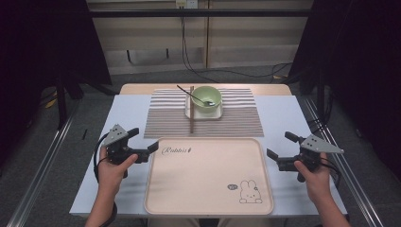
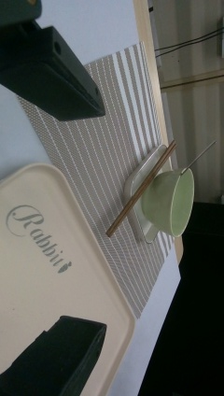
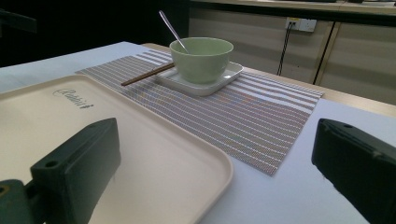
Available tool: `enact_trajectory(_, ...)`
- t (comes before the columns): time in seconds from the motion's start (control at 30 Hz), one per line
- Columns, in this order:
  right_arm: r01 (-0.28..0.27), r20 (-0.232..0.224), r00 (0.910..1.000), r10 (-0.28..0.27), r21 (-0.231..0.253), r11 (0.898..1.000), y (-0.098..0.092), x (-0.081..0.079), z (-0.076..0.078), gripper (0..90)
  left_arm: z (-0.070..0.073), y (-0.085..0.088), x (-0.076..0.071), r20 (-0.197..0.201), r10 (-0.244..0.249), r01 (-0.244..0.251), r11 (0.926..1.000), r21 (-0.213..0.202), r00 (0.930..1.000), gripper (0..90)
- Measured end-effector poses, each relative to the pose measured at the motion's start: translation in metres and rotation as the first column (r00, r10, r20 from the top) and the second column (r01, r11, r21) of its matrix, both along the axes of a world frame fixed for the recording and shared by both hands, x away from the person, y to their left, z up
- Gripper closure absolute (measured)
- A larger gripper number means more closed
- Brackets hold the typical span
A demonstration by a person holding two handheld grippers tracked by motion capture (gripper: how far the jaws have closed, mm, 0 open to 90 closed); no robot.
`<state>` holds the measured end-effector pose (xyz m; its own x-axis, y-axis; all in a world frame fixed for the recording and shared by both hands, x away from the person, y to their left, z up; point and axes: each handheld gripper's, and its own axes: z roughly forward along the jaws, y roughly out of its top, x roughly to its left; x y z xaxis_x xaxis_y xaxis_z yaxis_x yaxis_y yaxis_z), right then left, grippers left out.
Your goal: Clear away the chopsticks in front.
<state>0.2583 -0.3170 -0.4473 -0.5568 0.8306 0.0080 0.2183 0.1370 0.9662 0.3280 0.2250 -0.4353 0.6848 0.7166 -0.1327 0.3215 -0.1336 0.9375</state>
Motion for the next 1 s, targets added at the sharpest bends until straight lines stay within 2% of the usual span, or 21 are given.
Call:
enact_trajectory(0.33,0.004,0.000,1.0000,-0.004,0.002,1.000,0.000,0.000,0.000,1.1,0.002,-0.015,0.024,-0.010,-0.006,0.006,0.9997,-0.025,0.9999,0.0)
enact_trajectory(0.4,0.006,0.002,1.0000,-0.006,0.002,1.000,0.000,0.000,0.000,1.1,0.004,-0.018,0.029,-0.017,0.000,0.000,1.0000,0.000,0.9999,0.0)
enact_trajectory(0.53,0.003,0.003,1.0000,-0.003,-0.001,1.000,0.000,0.000,0.000,1.1,0.005,-0.026,0.040,-0.027,-0.012,0.013,0.9998,0.015,0.9996,0.0)
enact_trajectory(0.67,0.008,0.006,0.9999,-0.008,-0.004,1.000,0.000,0.000,0.001,1.1,0.004,-0.035,0.049,-0.034,-0.023,0.023,0.9997,0.007,0.9992,0.0)
enact_trajectory(0.87,0.005,0.003,1.0000,-0.005,-0.006,1.000,0.000,0.000,0.000,1.1,0.002,-0.049,0.062,-0.046,-0.024,0.026,0.9992,0.031,0.9986,0.0)
enact_trajectory(0.9,0.004,0.004,1.0000,-0.004,-0.008,1.000,0.000,0.000,0.000,1.1,0.001,-0.051,0.064,-0.047,-0.030,0.031,0.9994,0.016,0.9984,0.0)
enact_trajectory(1.0,0.004,0.004,1.0000,-0.004,-0.007,1.000,0.000,0.000,0.000,1.1,-0.001,-0.056,0.071,-0.056,-0.029,0.030,0.9994,0.016,0.9980,0.0)
